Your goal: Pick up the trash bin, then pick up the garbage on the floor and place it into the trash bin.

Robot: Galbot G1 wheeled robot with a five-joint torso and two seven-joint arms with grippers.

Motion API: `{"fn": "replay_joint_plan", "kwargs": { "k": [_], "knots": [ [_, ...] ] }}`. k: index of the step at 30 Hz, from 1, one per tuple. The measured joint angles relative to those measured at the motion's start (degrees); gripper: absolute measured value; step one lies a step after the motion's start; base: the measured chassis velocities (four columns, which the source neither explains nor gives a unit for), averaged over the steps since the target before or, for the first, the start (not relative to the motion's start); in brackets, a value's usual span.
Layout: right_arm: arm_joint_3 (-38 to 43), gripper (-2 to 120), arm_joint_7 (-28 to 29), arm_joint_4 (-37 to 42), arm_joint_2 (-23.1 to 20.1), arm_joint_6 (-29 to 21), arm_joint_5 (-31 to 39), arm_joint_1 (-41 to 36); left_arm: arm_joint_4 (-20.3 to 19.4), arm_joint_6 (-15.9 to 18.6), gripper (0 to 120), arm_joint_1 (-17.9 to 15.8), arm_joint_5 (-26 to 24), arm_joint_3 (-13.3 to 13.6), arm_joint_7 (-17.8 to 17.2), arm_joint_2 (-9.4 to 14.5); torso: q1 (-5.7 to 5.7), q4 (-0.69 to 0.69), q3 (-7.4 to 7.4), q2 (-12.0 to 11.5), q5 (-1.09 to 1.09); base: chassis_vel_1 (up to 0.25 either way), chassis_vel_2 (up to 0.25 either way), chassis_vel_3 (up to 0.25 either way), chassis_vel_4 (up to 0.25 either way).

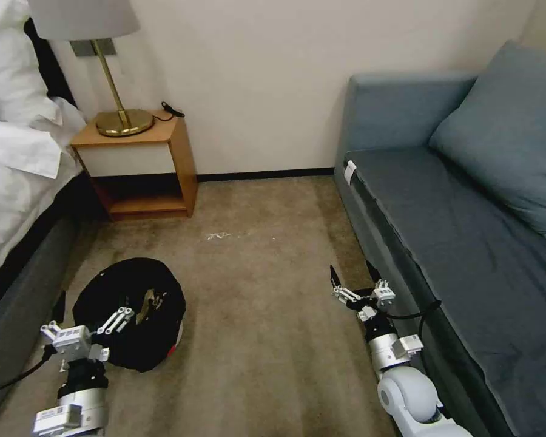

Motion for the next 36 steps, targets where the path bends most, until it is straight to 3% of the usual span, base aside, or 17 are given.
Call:
{"fn": "replay_joint_plan", "kwargs": {
  "k": [36],
  "knots": [
    [0.0, 100, 0.0, 0.0, 0.0, 0.0, 0.0, 0.0, 0.0, 0.0, 100, 0.0, 0.0, 0.0, 0.0, 0.0, 0.0, 0.0, 0.0, 0.0, 0.0, 0.0, 0.0, 0.0, 0.0]
  ]
}}
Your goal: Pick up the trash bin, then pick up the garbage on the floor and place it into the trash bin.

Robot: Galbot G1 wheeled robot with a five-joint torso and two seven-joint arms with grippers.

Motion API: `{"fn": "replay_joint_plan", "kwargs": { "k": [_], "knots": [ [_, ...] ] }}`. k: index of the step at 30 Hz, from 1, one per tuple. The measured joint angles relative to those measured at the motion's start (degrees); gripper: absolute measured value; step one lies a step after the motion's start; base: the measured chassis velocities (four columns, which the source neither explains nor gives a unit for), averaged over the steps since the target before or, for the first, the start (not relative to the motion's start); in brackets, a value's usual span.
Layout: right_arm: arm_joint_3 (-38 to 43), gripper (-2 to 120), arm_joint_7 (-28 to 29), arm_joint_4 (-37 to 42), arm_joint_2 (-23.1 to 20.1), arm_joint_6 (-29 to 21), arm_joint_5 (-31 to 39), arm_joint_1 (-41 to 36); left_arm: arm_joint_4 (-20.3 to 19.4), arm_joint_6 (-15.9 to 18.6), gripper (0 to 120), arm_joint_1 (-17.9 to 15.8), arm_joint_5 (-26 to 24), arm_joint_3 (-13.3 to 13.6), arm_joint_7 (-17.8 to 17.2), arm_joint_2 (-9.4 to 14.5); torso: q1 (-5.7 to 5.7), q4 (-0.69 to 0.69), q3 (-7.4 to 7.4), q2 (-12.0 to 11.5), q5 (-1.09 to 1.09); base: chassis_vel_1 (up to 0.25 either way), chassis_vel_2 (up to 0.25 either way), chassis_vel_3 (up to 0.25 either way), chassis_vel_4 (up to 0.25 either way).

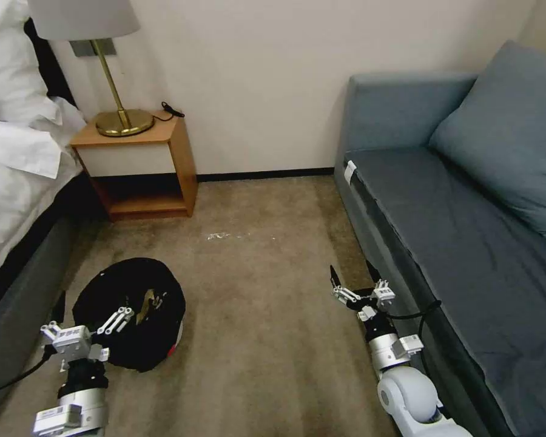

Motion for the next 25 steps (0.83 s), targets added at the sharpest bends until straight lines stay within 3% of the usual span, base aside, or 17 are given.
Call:
{"fn": "replay_joint_plan", "kwargs": {
  "k": [25],
  "knots": [
    [0.0, 100, 0.0, 0.0, 0.0, 0.0, 0.0, 0.0, 0.0, 0.0, 100, 0.0, 0.0, 0.0, 0.0, 0.0, 0.0, 0.0, 0.0, 0.0, 0.0, 0.0, 0.0, 0.0, 0.0]
  ]
}}
